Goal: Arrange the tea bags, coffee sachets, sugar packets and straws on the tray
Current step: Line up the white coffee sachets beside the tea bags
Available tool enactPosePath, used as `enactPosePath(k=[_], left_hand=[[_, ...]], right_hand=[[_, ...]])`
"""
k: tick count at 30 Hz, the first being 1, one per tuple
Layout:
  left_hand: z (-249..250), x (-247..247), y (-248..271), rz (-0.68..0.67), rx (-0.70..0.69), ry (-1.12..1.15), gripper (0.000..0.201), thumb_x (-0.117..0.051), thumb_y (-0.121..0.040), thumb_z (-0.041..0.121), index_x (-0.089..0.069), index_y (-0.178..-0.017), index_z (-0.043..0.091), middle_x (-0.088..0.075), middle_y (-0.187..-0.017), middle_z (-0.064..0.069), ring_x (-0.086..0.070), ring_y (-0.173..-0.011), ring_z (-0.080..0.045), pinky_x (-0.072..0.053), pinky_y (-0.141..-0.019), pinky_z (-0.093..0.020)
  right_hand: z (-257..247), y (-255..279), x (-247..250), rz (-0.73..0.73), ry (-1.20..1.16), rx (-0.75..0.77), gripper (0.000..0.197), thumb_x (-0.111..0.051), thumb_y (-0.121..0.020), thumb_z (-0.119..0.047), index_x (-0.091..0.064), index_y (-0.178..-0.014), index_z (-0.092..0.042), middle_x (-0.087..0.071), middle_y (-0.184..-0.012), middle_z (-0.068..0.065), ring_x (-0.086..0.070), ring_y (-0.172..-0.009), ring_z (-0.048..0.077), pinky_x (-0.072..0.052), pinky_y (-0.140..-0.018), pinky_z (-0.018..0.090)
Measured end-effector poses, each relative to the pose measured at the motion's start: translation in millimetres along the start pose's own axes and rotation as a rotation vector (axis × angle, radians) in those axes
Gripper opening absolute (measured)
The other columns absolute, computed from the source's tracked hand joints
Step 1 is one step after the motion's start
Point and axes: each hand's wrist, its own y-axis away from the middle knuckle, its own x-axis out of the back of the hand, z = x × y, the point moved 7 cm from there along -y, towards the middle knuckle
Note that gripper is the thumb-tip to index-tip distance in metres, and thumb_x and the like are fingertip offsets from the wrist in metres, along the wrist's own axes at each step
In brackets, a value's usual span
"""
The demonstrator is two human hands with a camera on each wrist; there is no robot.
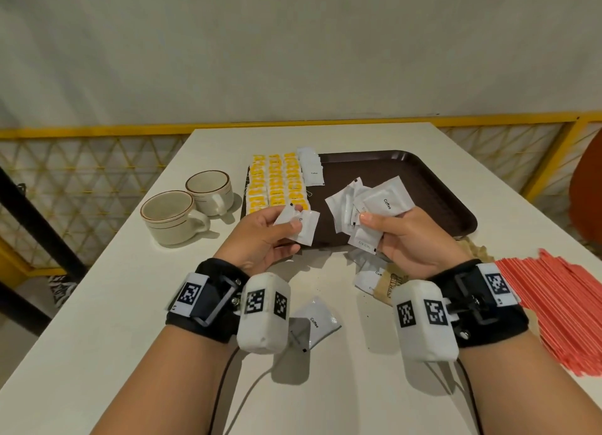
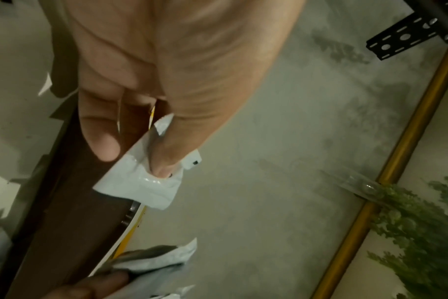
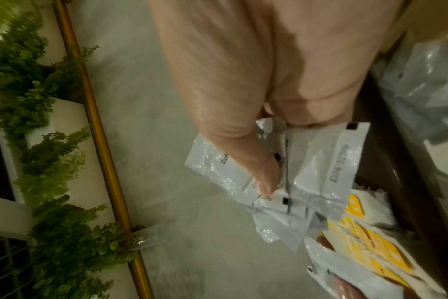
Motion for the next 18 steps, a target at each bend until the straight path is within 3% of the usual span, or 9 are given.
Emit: enactPosePath(k=[4, 9, 13, 15, 18], left_hand=[[1.8, -1.7, 1.4, 0.002, -0.04, -0.046, 0.014, -0.059, -0.087, -0.002, -0.062, -0.092, 0.011, -0.069, -0.09, -0.009, -0.067, -0.079, -0.022, -0.058, -0.063, -0.027], [0.0, -2.4, 0.6, 0.009, -0.05, -0.093, 0.02, -0.064, -0.082, -0.006, -0.053, -0.075, 0.01, -0.065, -0.093, -0.016, -0.07, -0.078, -0.027, -0.06, -0.065, -0.034], [-0.9, -3.2, -1.3, -0.015, -0.07, -0.13, 0.02, -0.059, -0.086, -0.005, -0.058, -0.088, 0.015, -0.069, -0.085, -0.009, -0.069, -0.069, -0.018, -0.056, -0.061, -0.028], [0.3, -0.9, -2.9, 0.017, -0.106, -0.216, 0.022, -0.056, -0.091, 0.0, -0.064, -0.099, 0.02, -0.069, -0.091, -0.009, -0.065, -0.077, -0.02, -0.051, -0.069, -0.03], [1.2, -0.4, -2.0, 0.052, -0.133, -0.234, 0.02, -0.049, -0.094, 0.0, -0.065, -0.096, 0.013, -0.066, -0.098, -0.016, -0.061, -0.089, -0.027, -0.046, -0.08, -0.036]], right_hand=[[1.4, 1.4, -2.5, -0.008, 0.014, -0.011, 0.041, -0.059, -0.082, -0.001, -0.059, -0.123, -0.003, -0.067, -0.117, 0.017, -0.065, -0.11, 0.029, -0.054, -0.091, 0.041], [2.9, 2.3, -5.0, -0.011, 0.019, -0.024, 0.038, -0.057, -0.085, 0.001, -0.058, -0.123, -0.003, -0.068, -0.116, 0.017, -0.065, -0.109, 0.029, -0.053, -0.091, 0.043], [4.7, 1.9, -5.1, 0.006, 0.012, -0.027, 0.041, -0.06, -0.081, -0.001, -0.059, -0.121, -0.003, -0.068, -0.116, 0.017, -0.066, -0.107, 0.029, -0.054, -0.09, 0.042], [5.0, 1.6, -4.3, 0.016, 0.005, -0.026, 0.038, -0.059, -0.083, 0.0, -0.06, -0.121, -0.004, -0.068, -0.115, 0.017, -0.067, -0.106, 0.028, -0.055, -0.089, 0.041], [4.7, 1.5, -4.0, 0.025, -0.005, -0.022, 0.039, -0.059, -0.082, 0.0, -0.06, -0.121, -0.005, -0.069, -0.114, 0.016, -0.067, -0.106, 0.028, -0.055, -0.089, 0.041]])
